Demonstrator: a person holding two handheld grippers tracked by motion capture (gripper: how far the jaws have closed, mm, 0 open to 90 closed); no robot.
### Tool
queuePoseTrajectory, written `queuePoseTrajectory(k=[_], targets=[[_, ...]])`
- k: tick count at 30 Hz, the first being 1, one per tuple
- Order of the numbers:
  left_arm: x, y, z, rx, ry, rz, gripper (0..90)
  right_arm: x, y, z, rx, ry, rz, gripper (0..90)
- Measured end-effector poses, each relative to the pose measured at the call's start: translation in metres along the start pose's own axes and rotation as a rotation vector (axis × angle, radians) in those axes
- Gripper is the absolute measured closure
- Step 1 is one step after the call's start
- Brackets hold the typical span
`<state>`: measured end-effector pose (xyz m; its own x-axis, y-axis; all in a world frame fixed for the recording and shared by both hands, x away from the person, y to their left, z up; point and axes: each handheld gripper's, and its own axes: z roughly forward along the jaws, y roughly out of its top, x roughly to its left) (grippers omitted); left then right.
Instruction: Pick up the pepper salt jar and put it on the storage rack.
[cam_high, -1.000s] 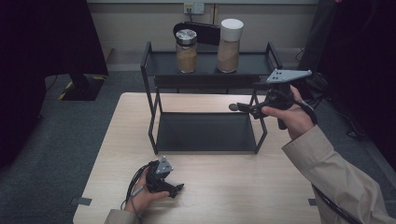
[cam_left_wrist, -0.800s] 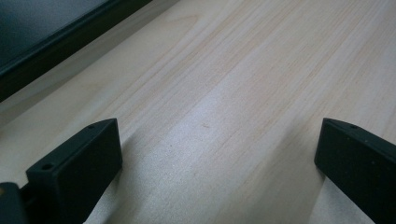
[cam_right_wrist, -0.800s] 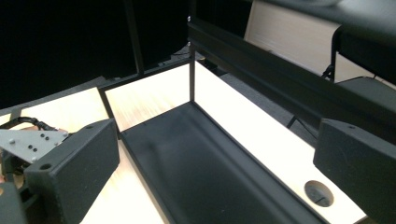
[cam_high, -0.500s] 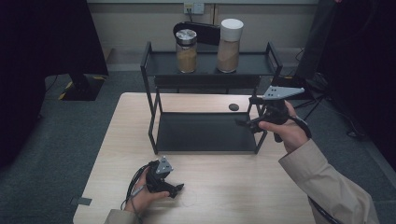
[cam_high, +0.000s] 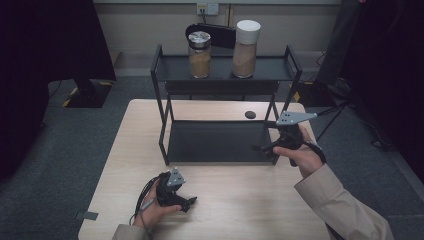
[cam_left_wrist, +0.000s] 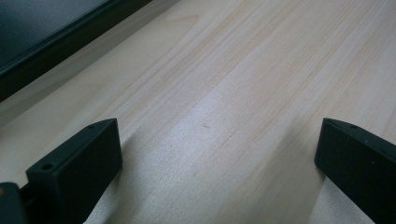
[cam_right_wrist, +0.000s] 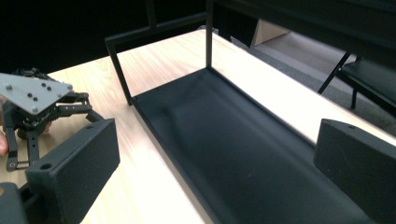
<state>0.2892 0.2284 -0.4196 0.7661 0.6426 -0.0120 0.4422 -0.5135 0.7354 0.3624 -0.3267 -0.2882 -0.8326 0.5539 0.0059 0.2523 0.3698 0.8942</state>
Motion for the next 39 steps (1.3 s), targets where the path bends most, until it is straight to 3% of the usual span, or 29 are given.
queuePoseTrajectory(k=[13,39], targets=[[0.0,0.0,0.0,0.0,0.0,0.0,0.0,0.003,-0.044,0.016,0.044,0.03,0.055,0.0],[0.0,0.0,0.0,-0.002,0.001,-0.001,0.0,0.013,-0.097,0.022,0.097,0.059,0.111,0.0]])
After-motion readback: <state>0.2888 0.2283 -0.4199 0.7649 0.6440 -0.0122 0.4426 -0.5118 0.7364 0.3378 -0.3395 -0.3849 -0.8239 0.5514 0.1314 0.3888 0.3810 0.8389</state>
